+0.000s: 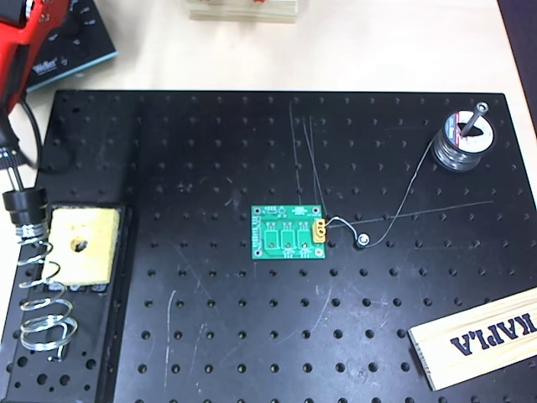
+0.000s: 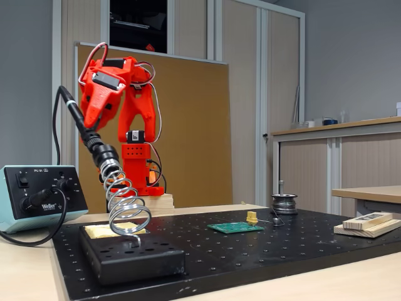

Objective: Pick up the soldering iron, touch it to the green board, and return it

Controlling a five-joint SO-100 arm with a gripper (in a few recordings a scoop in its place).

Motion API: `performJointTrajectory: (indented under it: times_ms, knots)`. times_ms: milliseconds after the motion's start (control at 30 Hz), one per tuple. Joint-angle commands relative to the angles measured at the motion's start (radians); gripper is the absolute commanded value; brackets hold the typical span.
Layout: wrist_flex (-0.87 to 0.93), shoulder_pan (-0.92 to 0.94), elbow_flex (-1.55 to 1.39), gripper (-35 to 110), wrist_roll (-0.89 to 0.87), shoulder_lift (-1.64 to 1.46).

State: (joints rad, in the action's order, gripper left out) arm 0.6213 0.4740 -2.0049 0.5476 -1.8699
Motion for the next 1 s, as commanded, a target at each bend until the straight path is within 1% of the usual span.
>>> performJointTrajectory:
  times_ms: [0,233,367,533,633,767,967]
  knots:
    - [0.023,0.055,-0.032,0,0.015,-0.103]
    - [0.049,0.137,-0.118,0,0.015,-0.287]
    - [0.114,0.166,-0.140,0,0.015,-0.376]
    - [0.196,0.156,-0.156,0,0.014,-0.463]
    - [0.247,0.117,-0.158,0,0.011,-0.497]
    - [0.339,0.020,-0.146,0,-0.031,-0.512]
    - [0.387,-0.186,-0.195,0,-0.163,-0.495]
